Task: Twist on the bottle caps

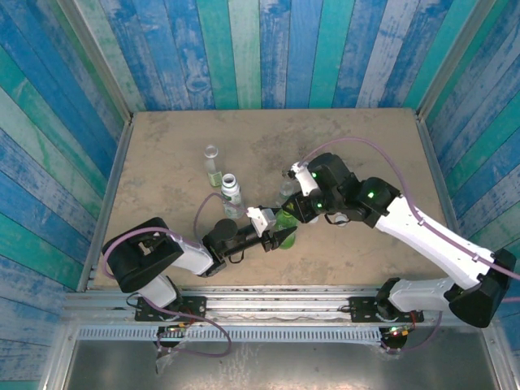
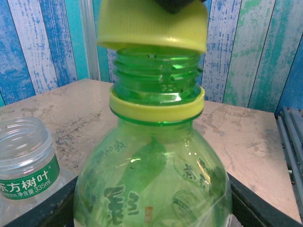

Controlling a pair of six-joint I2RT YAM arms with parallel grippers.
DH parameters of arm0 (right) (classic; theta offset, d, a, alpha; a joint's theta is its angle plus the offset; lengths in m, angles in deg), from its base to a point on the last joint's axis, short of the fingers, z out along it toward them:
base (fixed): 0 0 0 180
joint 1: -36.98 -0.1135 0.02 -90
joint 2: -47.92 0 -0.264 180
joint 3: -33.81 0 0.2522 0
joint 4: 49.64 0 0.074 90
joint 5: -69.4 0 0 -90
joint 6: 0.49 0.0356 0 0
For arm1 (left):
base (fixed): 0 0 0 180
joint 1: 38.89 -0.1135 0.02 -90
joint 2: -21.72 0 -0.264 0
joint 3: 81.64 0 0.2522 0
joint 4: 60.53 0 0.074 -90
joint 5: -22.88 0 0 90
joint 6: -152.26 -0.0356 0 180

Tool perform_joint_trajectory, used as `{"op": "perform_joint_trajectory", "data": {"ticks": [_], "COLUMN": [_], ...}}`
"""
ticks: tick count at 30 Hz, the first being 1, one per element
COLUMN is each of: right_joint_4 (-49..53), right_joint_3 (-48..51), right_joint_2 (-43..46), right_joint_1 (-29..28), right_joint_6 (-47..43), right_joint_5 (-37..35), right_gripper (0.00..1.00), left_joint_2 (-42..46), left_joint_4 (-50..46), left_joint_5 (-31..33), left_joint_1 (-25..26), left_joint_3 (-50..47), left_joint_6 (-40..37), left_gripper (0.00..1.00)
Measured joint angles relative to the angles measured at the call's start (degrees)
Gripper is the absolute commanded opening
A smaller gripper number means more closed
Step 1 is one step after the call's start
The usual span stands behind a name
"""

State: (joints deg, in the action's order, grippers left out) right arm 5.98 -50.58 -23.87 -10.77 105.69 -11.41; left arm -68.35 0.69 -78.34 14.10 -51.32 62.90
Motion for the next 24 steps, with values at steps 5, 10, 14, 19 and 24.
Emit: {"op": "perform_joint_trajectory", "data": {"ticks": [5,10,14,19,24], "right_joint_4": [2.82,5.73,7.63,9.51,10.49], "right_joint_3": [-2.19,-4.9,-6.25,-8.09,-9.33], "right_joint_2": [-1.27,-3.21,-4.26,-5.66,-6.78], "right_joint_1": [-1.05,-2.49,-3.15,-3.48,-3.52], "right_joint_6": [-1.75,-3.41,-4.26,-4.48,-4.63], "right_joint_5": [-1.44,-4.07,-5.55,-6.43,-6.4], "right_gripper": [0.3,0.29,0.28,0.28,0.28], "left_joint_2": [0.0,0.0,0.0,-0.09,-0.11], "left_joint_4": [0.0,0.0,0.0,0.07,0.07], "left_joint_5": [-0.02,-0.04,-0.04,-0.02,0.0], "left_joint_1": [0.0,0.0,0.0,0.0,0.0], "left_joint_3": [0.0,0.0,0.0,0.0,0.0], "left_joint_6": [-0.13,-0.24,-0.28,-0.28,-0.24], "left_gripper": [0.64,0.64,0.64,0.64,0.64]}}
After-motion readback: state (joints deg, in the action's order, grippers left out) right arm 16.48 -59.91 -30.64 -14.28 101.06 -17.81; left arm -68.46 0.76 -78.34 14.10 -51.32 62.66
